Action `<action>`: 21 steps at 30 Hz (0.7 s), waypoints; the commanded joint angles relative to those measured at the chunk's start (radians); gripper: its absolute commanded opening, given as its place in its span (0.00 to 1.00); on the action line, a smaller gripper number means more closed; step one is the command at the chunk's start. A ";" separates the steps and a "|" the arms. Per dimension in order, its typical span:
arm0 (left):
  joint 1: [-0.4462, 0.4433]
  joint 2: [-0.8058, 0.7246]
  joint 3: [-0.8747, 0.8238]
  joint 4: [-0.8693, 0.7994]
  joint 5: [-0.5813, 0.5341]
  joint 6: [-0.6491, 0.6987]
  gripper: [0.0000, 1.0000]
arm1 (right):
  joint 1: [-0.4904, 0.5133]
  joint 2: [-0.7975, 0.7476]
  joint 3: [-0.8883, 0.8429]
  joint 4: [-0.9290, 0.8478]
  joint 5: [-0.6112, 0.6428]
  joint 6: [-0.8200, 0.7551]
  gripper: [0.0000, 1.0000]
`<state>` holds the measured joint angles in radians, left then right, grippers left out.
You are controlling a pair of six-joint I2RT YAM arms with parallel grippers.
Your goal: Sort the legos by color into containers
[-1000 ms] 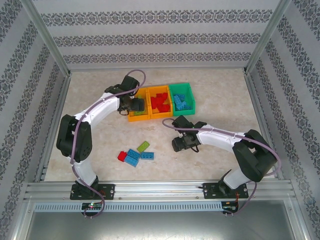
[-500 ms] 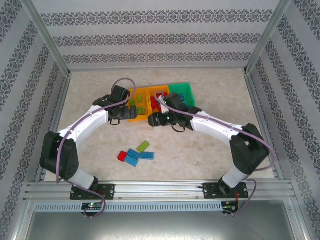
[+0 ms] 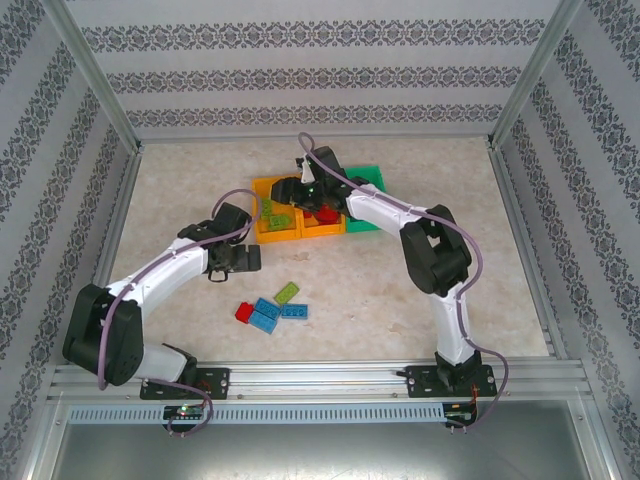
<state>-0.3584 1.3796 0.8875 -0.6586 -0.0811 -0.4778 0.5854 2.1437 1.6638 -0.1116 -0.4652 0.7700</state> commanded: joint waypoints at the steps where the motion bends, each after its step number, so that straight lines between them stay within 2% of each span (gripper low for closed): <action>1: -0.010 -0.035 -0.021 -0.037 0.029 -0.026 1.00 | -0.004 0.043 0.083 -0.028 -0.015 0.053 0.55; 9: -0.059 -0.109 -0.129 -0.077 0.090 -0.124 1.00 | -0.005 0.074 0.121 -0.042 -0.041 0.048 0.73; 12: -0.091 -0.158 -0.173 -0.077 0.112 -0.150 0.98 | -0.008 0.063 0.119 -0.036 -0.048 0.033 0.75; 21: -0.205 -0.233 -0.234 -0.090 0.085 -0.243 0.95 | -0.019 0.060 0.126 -0.042 -0.055 0.035 0.80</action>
<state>-0.5404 1.1584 0.6697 -0.7109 0.0074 -0.6601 0.5774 2.2005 1.7588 -0.1459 -0.5030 0.8124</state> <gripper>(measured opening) 0.952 0.794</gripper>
